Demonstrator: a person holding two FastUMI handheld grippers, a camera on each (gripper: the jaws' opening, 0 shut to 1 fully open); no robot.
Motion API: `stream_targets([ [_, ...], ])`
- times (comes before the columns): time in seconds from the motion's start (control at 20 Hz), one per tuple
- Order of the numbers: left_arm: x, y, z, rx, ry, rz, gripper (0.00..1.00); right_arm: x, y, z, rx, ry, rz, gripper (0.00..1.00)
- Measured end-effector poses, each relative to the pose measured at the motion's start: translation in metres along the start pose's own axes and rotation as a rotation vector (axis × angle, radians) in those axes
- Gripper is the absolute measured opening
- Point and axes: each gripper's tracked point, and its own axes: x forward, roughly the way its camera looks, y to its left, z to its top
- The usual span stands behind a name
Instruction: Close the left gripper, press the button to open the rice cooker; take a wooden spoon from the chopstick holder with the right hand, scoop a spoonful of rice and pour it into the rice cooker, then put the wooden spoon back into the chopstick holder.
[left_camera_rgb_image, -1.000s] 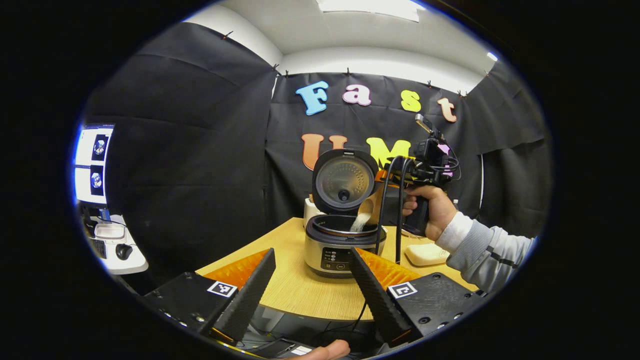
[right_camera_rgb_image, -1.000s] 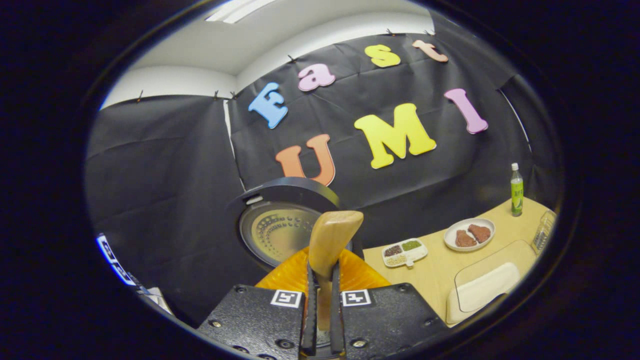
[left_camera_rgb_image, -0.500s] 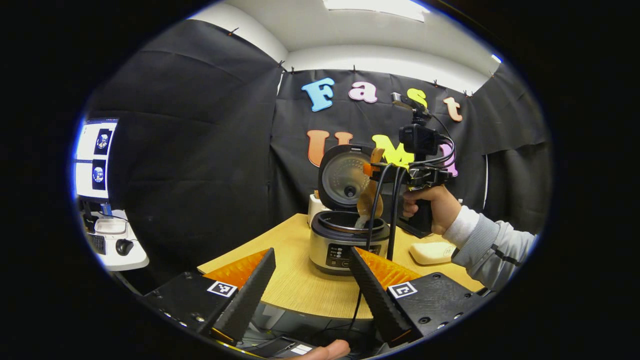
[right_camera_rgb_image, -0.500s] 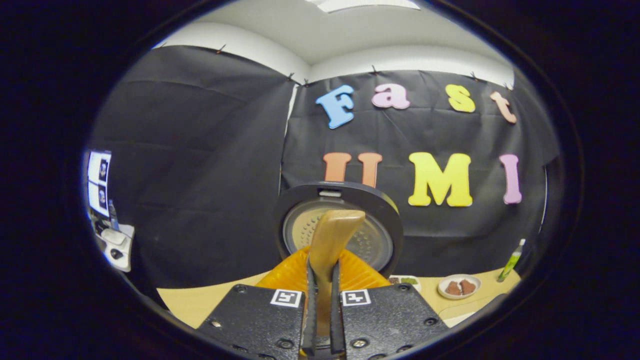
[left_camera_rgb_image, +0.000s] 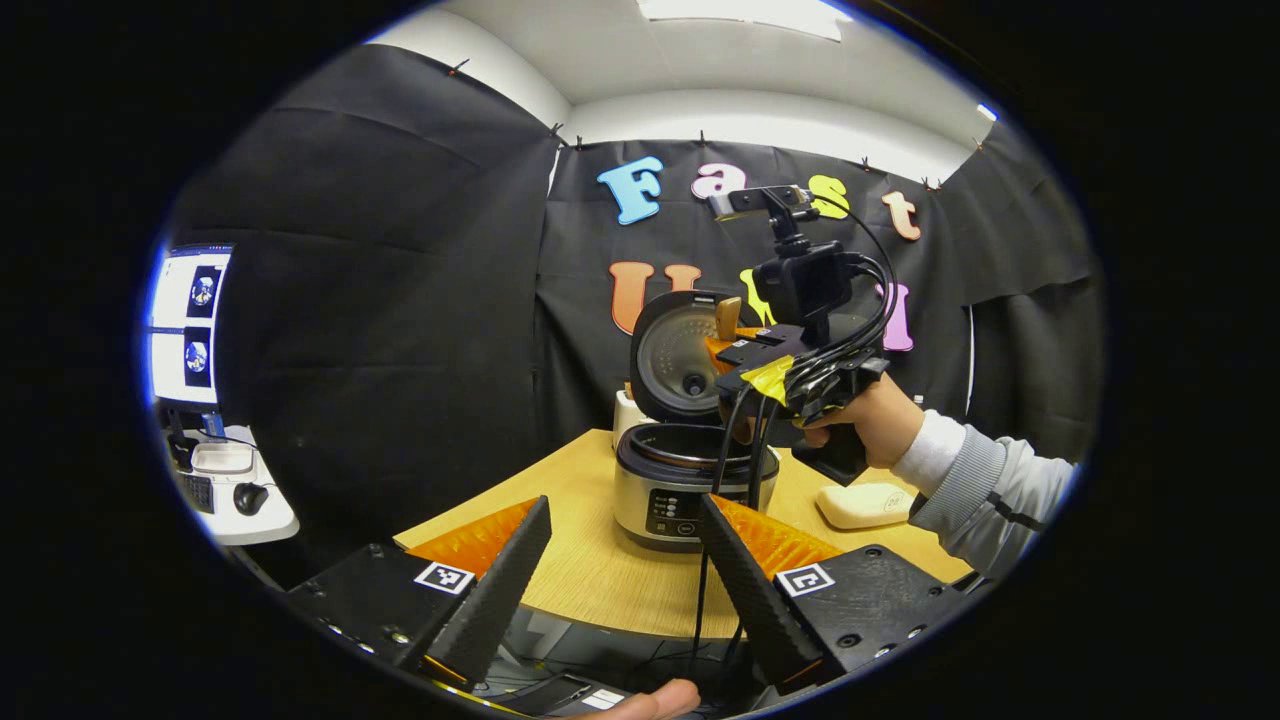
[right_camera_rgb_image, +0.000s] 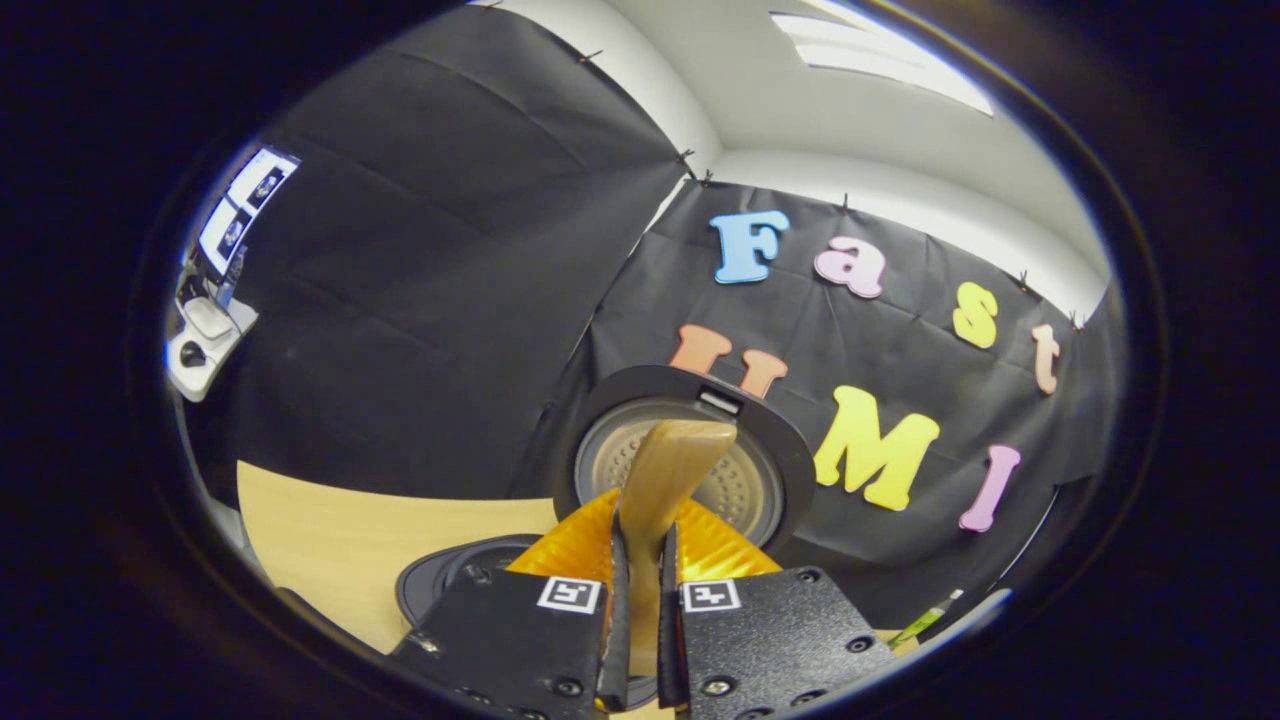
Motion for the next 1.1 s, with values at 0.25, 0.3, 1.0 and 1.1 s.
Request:
stream_targets([
  [0.25, 0.004, -0.013, 0.006, -0.015, 0.004, -0.001, 0.95, -0.021, -0.068, 0.008, 0.118, -0.003, -0.094, 0.16],
  [0.3, 0.003, -0.019, 0.008, -0.01, -0.002, -0.007, 0.94, -0.026, -0.083, 0.008, 0.127, -0.004, -0.112, 0.16],
  [1.0, 0.015, -0.094, 0.017, 0.025, 0.004, -0.071, 0.95, -0.118, -0.304, -0.058, 0.19, 0.037, -0.382, 0.17],
  [1.1, 0.018, -0.104, 0.018, 0.03, 0.003, -0.08, 0.95, -0.13, -0.33, -0.071, 0.204, 0.049, -0.415, 0.17],
])
